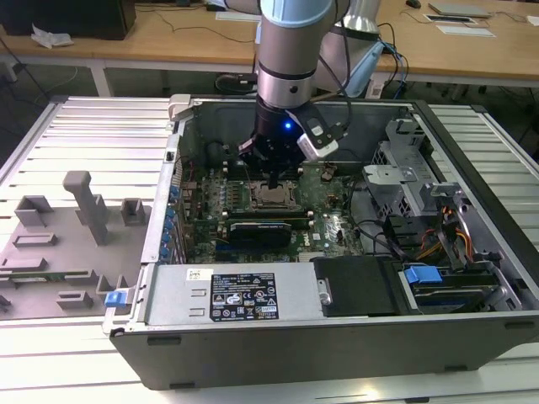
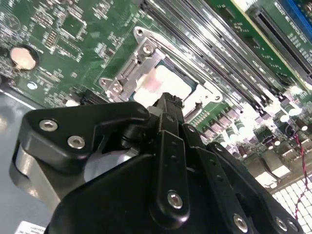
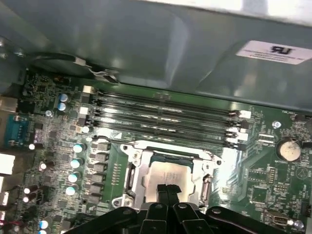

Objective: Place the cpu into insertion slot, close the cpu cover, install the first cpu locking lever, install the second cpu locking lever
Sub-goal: 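Close the cpu cover, then install the first cpu locking lever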

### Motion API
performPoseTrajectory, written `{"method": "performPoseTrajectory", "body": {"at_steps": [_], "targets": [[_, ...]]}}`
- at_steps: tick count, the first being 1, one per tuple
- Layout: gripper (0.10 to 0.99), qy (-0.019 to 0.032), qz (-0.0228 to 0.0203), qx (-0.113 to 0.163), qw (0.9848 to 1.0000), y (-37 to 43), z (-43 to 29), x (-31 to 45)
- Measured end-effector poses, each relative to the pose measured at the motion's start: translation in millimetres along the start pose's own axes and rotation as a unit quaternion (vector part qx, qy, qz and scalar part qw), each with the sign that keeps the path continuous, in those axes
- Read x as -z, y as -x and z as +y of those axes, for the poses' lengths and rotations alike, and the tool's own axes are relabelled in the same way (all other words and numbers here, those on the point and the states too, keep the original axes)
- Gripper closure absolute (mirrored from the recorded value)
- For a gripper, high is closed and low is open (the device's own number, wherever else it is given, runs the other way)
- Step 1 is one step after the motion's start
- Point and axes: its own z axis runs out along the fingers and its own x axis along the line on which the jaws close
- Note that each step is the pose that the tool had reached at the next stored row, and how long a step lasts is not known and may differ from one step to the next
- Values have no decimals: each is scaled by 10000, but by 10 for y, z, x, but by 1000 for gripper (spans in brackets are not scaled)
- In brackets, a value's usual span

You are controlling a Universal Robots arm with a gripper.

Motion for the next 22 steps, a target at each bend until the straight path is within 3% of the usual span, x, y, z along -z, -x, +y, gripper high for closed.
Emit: {"method": "performPoseTrajectory", "body": {"at_steps": [3, 19, 22], "targets": [[980, 0, 0, 0, 10000, 3, 3, 62], [980, 0, 0, -1, 10000, 0, 4, 77], [980, 0, 0, 0, 10000, -75, 15, 75]]}}
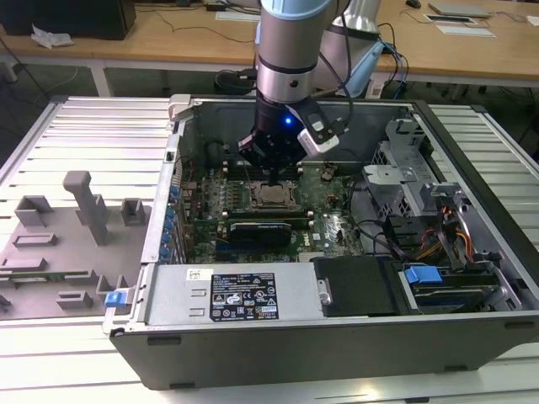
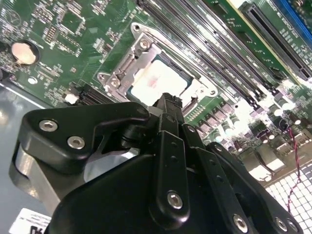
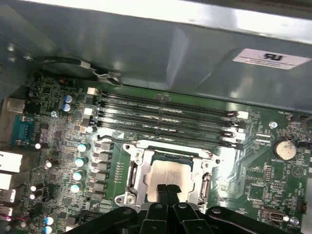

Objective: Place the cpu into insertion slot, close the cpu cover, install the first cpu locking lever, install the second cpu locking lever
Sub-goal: 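Install the first cpu locking lever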

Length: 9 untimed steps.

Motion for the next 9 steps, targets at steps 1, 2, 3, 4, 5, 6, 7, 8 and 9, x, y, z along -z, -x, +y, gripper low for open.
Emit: {"method": "performPoseTrajectory", "body": {"at_steps": [1, 2, 3, 4, 5, 6, 7, 8, 9], "targets": [[980, 0, 0, 0, 10000, -17, 3, 0], [980, 0, 0, 0, 10000, -33, 5, -1], [980, 0, 0, -1, 10000, -57, 9, -1], [980, 0, 0, 0, 10000, -78, 12, -1], [980, 0, 0, 0, 10000, -130, 20, -2], [980, 0, 0, 0, 10000, -150, 23, -2], [980, 0, 0, -1, 10000, -169, 26, -2], [980, 0, 0, -1, 10000, -196, 30, -3], [980, 0, 0, 0, 10000, -213, 33, -4]]}}
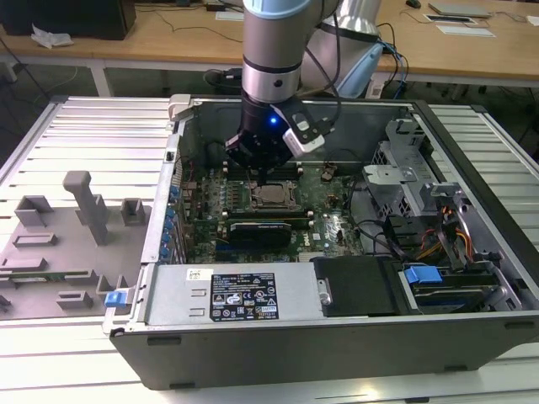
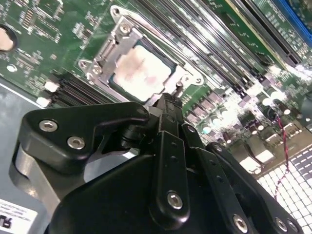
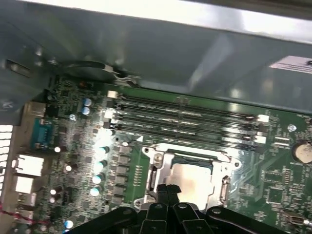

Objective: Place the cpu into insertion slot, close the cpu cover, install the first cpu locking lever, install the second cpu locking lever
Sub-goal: 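Install the first cpu locking lever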

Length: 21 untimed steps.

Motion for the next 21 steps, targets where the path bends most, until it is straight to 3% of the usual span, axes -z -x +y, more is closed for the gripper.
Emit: {"method": "performPoseTrajectory", "body": {"at_steps": [5, 7, 14, 18, 19, 20, 21], "targets": [[980, 0, 0, 0, 10000, -202, 31, -3], [980, -1, 0, 0, 10000, -208, 32, 10], [980, -3, -20, 1, 10000, -210, 40, 166], [980, -1, -39, 2, 10000, -298, 53, 165], [980, 30, -45, 2, 10000, -314, 56, 165], [980, 161, -65, 5, 9998, -324, 57, 164], [980, 332, -91, 6, 9994, -337, 59, 164]]}}
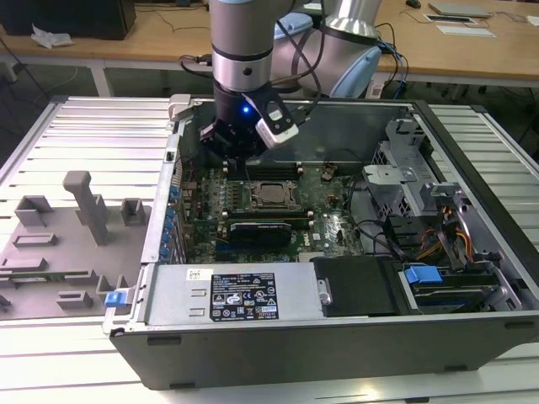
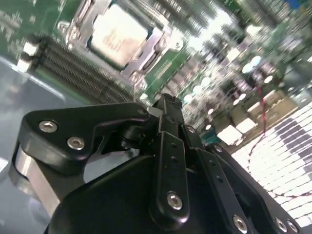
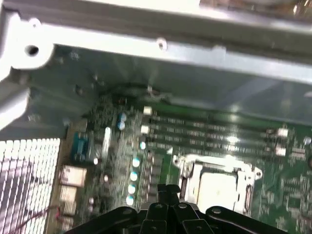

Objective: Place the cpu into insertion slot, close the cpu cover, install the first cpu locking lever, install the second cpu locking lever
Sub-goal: 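Install the first cpu locking lever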

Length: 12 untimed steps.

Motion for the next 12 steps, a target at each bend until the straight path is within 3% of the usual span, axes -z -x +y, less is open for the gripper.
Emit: {"method": "performPoseTrajectory", "body": {"at_steps": [3, 5, 6, 7, 9, 10, 12], "targets": [[980, 169, -26, 1, 9999, -25, 4, 0], [980, 203, -31, 1, 9998, -44, 7, -1], [980, 249, -38, 2, 9997, -54, 8, -2], [980, 323, -50, 3, 9995, -64, 9, -2], [980, 675, -103, 6, 9977, -75, 11, -2], [980, 763, -117, 7, 9970, -75, 11, -3], [980, 786, -120, 7, 9968, -75, 11, -3]]}}
